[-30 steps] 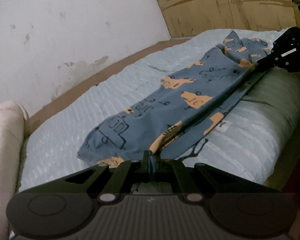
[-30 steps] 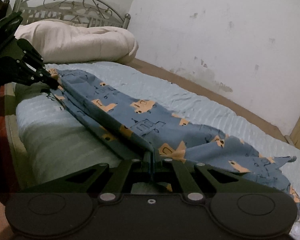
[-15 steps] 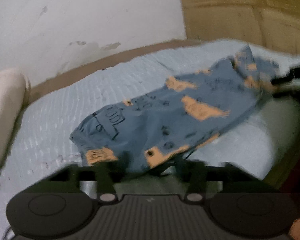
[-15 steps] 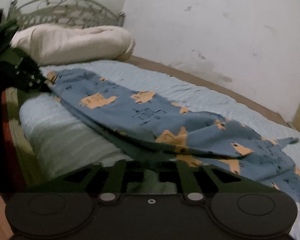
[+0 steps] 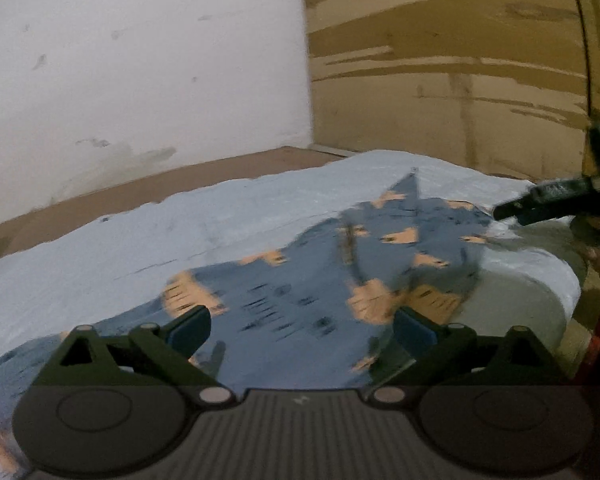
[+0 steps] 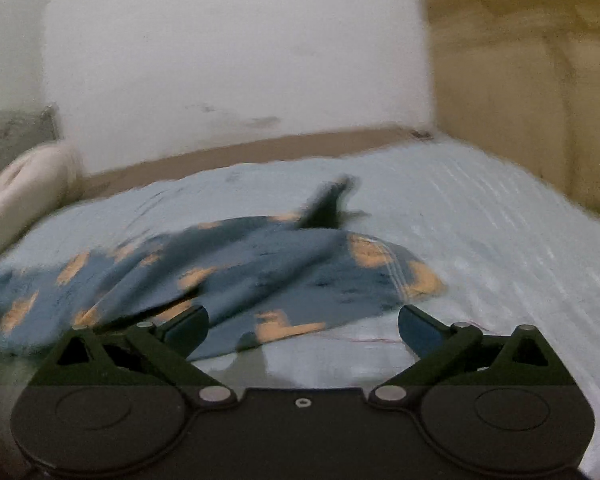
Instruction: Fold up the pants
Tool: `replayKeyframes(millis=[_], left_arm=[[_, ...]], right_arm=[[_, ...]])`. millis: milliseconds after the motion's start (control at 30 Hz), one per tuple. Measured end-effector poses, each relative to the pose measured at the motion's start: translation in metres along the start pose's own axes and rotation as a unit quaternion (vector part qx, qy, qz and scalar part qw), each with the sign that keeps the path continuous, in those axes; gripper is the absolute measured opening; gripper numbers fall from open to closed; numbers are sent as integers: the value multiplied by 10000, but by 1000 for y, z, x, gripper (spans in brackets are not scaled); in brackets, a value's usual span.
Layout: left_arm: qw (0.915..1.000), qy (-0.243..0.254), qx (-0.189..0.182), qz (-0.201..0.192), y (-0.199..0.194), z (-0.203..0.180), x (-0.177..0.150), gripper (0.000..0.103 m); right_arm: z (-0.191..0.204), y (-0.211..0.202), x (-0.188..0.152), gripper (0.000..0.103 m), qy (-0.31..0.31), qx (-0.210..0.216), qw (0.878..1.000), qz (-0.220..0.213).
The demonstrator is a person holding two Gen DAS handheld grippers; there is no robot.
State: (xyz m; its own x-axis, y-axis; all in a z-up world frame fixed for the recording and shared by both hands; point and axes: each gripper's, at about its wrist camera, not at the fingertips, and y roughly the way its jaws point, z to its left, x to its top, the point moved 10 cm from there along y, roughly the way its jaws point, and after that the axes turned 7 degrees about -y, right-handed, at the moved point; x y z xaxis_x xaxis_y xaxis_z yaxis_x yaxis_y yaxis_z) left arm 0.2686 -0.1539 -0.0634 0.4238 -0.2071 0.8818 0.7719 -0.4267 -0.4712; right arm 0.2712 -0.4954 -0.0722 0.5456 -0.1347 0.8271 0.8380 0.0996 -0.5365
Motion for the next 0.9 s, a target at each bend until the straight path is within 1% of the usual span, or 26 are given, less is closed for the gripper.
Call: replayKeyframes(millis=[33,100,167,200,233,267,300,333,367,433,500,567,633,700,800,867,900], left_arm=[[10000,77,-27,43,5,-10,0,100],[9996,243,-125,96,14,-26,0,97],[9991,370,-155,151,22,-37,-1,94],[9989,399,-155,195,25,-41,-2,92],[9988,401,-159,242,27,-44,-4,91],[9987,385,-174,270,28,-46,-4,91],[9987,361,-200,283,28,-48,-4,91],[9987,342,-219,296,28,-49,-5,91],[9987,341,-223,305,28,-49,-4,91],[9987,360,-208,310,27,-48,-4,89],[9987,332,-202,320,24,-46,-4,89],[9988,303,-202,316,20,-43,-3,89],[9988,310,-212,324,17,-41,-4,89],[9986,326,-207,355,16,-38,-6,89],[9985,313,-188,415,16,-35,-10,89],[9985,270,-189,431,15,-33,-12,89],[9985,259,-200,434,14,-32,-12,89]], right_arm=[[-11,7,0,99,308,98,9994,125],[-32,24,1,93,911,341,9947,338],[-48,36,3,81,1273,390,9905,347],[-53,42,5,79,1445,403,9882,299],[-57,47,10,72,1612,424,9857,248],[-63,51,12,58,1812,423,9824,184],[-69,54,14,49,1997,395,9790,131],[-76,57,15,29,2155,358,9758,99],[-79,59,20,15,2252,339,9737,82],[-84,58,24,8,2286,397,9727,0],[-84,44,32,6,2046,387,9779,-185],[-83,24,37,6,1786,290,9830,-305],[-85,3,41,6,1563,153,9871,-306],[-86,-8,35,6,1398,54,9901,-105],[-82,-8,12,6,1013,-220,9941,306],[-83,2,-5,6,1015,-283,9929,552],[-83,4,-12,7,1026,-286,9926,584]])
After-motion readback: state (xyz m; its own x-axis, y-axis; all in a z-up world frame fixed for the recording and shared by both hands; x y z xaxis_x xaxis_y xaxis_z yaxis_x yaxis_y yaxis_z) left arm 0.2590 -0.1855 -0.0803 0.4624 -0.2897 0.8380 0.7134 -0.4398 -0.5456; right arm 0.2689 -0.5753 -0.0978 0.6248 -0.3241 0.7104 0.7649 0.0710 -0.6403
